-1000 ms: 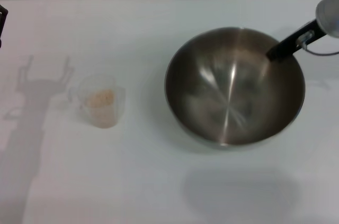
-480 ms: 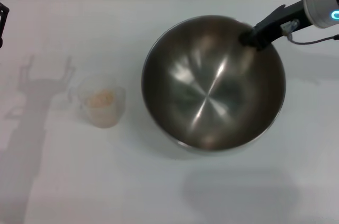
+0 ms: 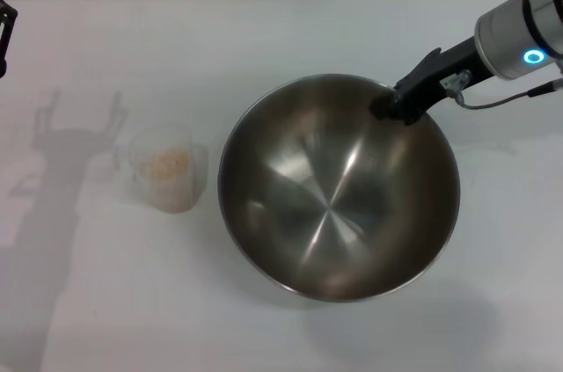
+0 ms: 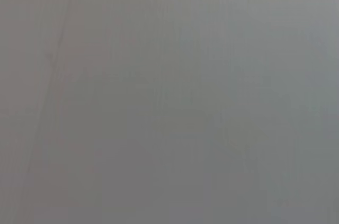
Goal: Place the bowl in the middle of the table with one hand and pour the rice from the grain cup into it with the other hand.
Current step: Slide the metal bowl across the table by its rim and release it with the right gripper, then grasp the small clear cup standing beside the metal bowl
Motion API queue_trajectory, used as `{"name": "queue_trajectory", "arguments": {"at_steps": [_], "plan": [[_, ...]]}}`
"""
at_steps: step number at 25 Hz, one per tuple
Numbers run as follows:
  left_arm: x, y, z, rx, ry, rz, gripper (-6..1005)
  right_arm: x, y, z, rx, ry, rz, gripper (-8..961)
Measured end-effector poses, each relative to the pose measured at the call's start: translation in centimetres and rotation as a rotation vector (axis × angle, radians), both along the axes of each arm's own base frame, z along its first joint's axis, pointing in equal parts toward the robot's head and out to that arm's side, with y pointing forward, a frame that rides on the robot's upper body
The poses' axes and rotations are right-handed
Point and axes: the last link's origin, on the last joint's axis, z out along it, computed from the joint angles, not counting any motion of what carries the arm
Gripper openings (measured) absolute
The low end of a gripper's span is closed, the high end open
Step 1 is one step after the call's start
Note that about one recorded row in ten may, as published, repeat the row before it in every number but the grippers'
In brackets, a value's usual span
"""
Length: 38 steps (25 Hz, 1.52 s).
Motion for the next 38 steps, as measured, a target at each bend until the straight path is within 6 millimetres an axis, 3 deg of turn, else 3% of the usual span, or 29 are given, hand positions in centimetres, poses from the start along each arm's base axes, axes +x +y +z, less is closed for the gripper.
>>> {"name": "queue_trajectory", "arguments": {"at_steps": [8, 18, 23, 26, 28, 29, 31, 32, 33, 34, 38], "plan": [[0.0, 0.1, 0.0, 0.001, -0.001, -0.001, 871, 0.2, 0.3, -0.6, -0.006, -0.054, -0.033, -1], [0.1, 0.1, 0.0, 0.001, -0.004, -0.002, 872, -0.7, 0.5, -0.2, 0.015, -0.094, 0.013, 125], [0.1, 0.0, -0.1, 0.000, -0.006, 0.000, 872, -2.1, 0.8, 0.4, 0.053, -0.119, 0.077, 315], [0.0, -0.1, -0.1, 0.002, -0.007, 0.001, 872, -3.3, 1.2, 0.9, 0.097, -0.122, 0.127, 367], [0.0, -0.3, 0.0, 0.007, -0.008, -0.001, 872, -5.1, 2.0, 2.0, 0.213, -0.120, 0.234, 401], [0.0, -0.3, 0.0, 0.007, -0.008, -0.001, 872, -5.1, 2.0, 2.0, 0.213, -0.120, 0.234, 419], [0.1, -0.4, 0.0, 0.010, -0.008, -0.007, 872, -6.4, 2.7, 2.9, 0.374, -0.146, 0.366, 436], [0.1, -0.4, 0.0, 0.010, -0.008, -0.007, 872, -6.4, 2.7, 2.9, 0.374, -0.146, 0.366, 436], [0.2, -0.5, 0.0, 0.011, -0.008, -0.013, 872, -7.1, 2.7, 2.8, 0.482, -0.171, 0.476, 436], [0.2, -0.5, 0.0, 0.011, -0.008, -0.013, 872, -7.1, 2.7, 2.8, 0.482, -0.171, 0.476, 436], [0.2, -0.6, 0.0, 0.014, -0.006, -0.022, 872, -7.6, 1.7, 2.3, 0.750, -0.123, 0.691, 436]]}}
